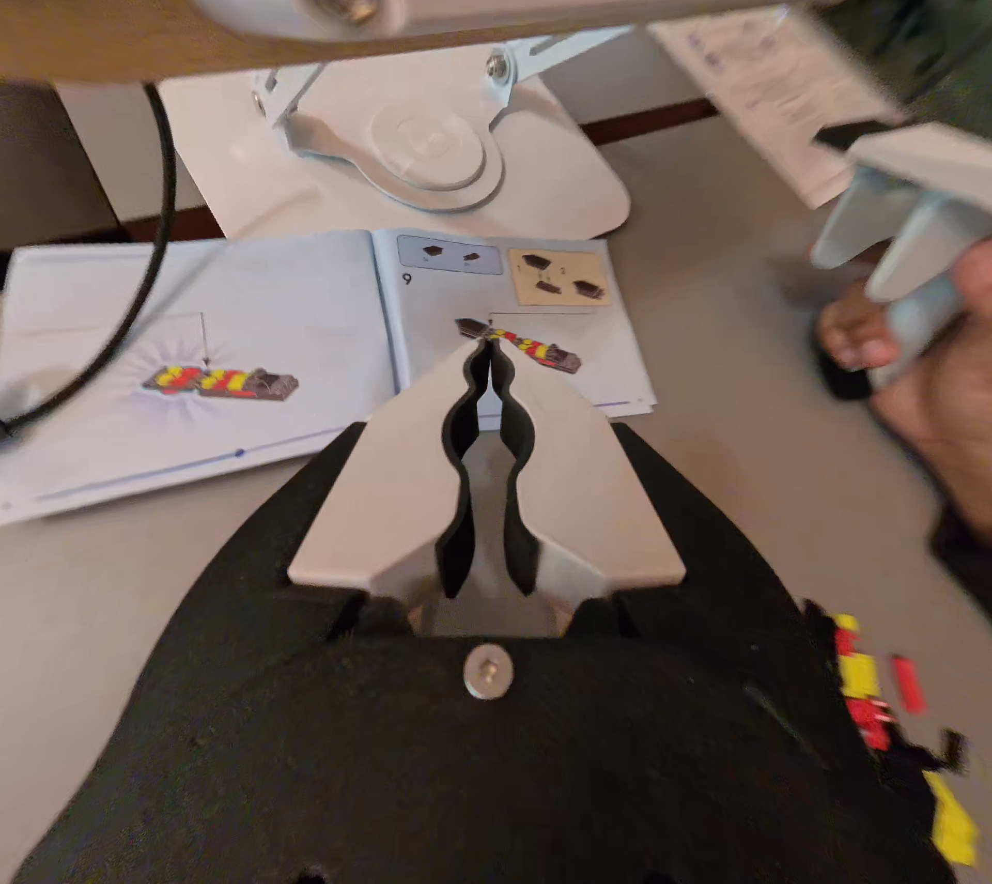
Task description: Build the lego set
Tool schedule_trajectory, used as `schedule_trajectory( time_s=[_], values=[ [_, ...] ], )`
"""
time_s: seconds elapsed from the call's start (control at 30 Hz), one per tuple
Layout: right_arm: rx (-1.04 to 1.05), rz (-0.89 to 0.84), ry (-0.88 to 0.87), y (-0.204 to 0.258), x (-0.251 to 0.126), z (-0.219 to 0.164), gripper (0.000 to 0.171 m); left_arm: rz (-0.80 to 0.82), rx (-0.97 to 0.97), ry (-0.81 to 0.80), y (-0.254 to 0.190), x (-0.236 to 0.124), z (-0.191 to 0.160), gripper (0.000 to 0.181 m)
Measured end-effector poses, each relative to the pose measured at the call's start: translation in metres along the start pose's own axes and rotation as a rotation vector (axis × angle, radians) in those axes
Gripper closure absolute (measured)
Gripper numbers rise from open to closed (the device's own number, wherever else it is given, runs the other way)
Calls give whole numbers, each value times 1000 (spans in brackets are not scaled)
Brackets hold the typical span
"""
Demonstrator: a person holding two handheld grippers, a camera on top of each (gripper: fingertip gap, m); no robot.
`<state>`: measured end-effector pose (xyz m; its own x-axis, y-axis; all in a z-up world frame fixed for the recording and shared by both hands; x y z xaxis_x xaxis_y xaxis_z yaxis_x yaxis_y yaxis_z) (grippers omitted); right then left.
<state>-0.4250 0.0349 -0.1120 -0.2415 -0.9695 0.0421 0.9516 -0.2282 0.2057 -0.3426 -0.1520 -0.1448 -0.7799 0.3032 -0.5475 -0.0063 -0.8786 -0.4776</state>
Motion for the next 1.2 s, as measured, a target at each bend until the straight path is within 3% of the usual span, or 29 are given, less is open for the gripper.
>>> schedule_trajectory(
  time_s=[0.13, 0.2, 0.37, 0.43, 0.57, 0.67, 0.97, 1.2],
  values=[
    [-28, -1, 16, 4, 1, -1, 156, -206, -290, -49, 3, -11, 3, 181],
    [-46, -1, 32, 7, 2, -2, 156, -225, -327, -55, 7, -11, 3, 181],
    [-79, 1, 80, 11, 7, -6, 156, -173, -30, -54, -2, -12, -3, 180],
    [-77, 4, 89, 10, 8, -7, 156, -153, 166, 11, -9, -11, -11, 166],
    [-61, 5, 78, 9, 7, -6, 156, 62, 559, 36, 8, -17, -10, 155],
    [-42, 8, 73, 7, 7, -6, 156, 154, 735, 104, 27, -25, -11, 156],
    [-34, 11, 75, 6, 8, -6, 156, 267, 931, 96, 36, -12, -22, 163],
    [-30, 12, 76, 6, 8, -6, 156, 264, 939, 91, 33, -6, -23, 162]
  ],
)
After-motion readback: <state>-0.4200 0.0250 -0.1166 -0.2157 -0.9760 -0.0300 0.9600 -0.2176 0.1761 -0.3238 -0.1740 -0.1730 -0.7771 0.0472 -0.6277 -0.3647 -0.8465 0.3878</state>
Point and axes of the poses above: each gripper's, where its closed fingertips meet, x out along the fingers, z out of its top, y = z × x across the jaws, the point moved 5 cm from there along -x, back along the fingers, and after that the axes turned 15 degrees about -x, right-handed, at the moved point
